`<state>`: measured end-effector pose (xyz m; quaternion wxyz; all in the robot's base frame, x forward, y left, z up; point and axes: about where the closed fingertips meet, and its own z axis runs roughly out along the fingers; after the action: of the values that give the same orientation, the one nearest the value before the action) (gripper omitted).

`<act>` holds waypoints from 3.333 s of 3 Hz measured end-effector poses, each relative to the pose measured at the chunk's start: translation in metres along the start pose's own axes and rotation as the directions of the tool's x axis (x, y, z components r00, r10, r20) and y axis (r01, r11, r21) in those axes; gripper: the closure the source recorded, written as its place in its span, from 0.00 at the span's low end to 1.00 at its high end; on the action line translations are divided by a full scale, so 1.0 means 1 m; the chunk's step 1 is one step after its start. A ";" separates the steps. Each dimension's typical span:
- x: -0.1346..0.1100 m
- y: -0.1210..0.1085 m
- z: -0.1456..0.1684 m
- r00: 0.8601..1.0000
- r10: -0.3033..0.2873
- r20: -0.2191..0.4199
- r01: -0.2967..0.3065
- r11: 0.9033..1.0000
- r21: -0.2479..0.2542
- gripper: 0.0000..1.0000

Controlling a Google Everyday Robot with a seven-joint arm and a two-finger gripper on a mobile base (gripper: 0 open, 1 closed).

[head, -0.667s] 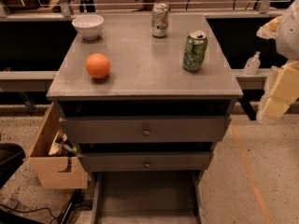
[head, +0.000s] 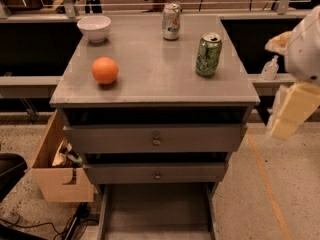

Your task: Close bottom drawer

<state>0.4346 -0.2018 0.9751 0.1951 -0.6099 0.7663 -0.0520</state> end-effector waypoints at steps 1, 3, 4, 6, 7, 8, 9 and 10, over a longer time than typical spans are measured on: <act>0.001 0.033 0.047 0.997 -0.023 0.080 0.024 1.000 -0.011 0.00; 0.031 0.115 0.167 0.984 0.052 0.170 -0.031 0.991 -0.129 0.00; 0.050 0.163 0.224 0.979 0.094 0.182 -0.060 0.981 -0.186 0.00; 0.070 0.226 0.287 0.982 0.123 0.143 -0.081 0.959 -0.272 0.00; 0.070 0.230 0.312 0.987 0.108 0.122 -0.074 0.963 -0.259 0.00; 0.091 0.248 0.378 0.993 0.085 0.081 -0.061 0.961 -0.268 0.00; 0.118 0.257 0.442 0.995 0.069 0.071 -0.048 0.964 -0.261 0.00; 0.140 0.261 0.489 0.996 0.060 0.064 -0.043 0.970 -0.240 0.00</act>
Offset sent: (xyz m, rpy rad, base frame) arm -0.0548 0.0306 -0.2254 0.2441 0.0981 0.0623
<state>0.3484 -0.1929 0.4098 0.1485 -0.6103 0.7752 0.0671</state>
